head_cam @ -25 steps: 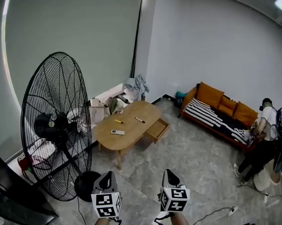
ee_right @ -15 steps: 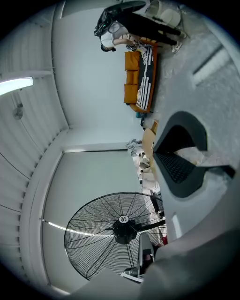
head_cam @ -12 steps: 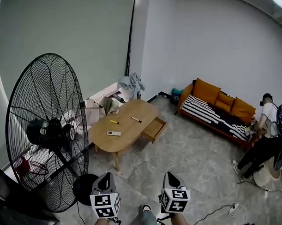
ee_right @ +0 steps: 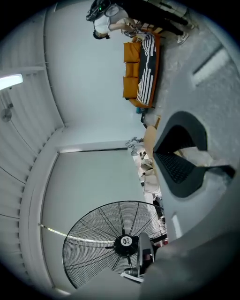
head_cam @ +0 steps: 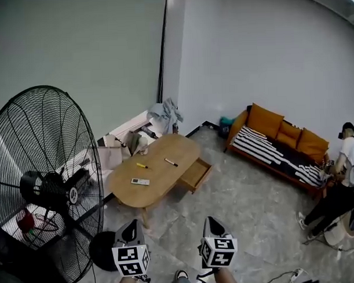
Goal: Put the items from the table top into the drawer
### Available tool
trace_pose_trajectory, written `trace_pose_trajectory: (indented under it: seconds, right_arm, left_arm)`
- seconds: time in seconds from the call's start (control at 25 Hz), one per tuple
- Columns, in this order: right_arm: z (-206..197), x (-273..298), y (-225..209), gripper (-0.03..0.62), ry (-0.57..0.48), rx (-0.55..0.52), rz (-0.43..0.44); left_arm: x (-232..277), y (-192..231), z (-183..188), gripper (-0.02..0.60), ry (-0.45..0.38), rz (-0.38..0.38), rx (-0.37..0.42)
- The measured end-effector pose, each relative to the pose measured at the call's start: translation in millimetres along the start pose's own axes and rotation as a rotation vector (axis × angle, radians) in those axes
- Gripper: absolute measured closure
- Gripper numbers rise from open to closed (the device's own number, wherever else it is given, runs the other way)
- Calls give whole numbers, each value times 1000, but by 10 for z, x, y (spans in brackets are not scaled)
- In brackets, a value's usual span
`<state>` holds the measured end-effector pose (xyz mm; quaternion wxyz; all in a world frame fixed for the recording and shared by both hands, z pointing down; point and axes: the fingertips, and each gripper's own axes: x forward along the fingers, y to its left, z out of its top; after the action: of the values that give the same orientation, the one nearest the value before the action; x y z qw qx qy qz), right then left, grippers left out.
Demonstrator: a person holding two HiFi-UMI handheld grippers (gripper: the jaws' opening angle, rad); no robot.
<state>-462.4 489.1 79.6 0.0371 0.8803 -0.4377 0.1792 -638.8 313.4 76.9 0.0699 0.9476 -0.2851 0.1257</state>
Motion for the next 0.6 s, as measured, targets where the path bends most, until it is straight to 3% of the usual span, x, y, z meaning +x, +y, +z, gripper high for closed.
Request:
trace_pose_trajectory:
  seconds: [0.6]
  right_arm:
    - [613, 1351, -931, 589, 7, -25, 58]
  left_arm:
    - [1461, -399, 398, 589, 0, 59, 5]
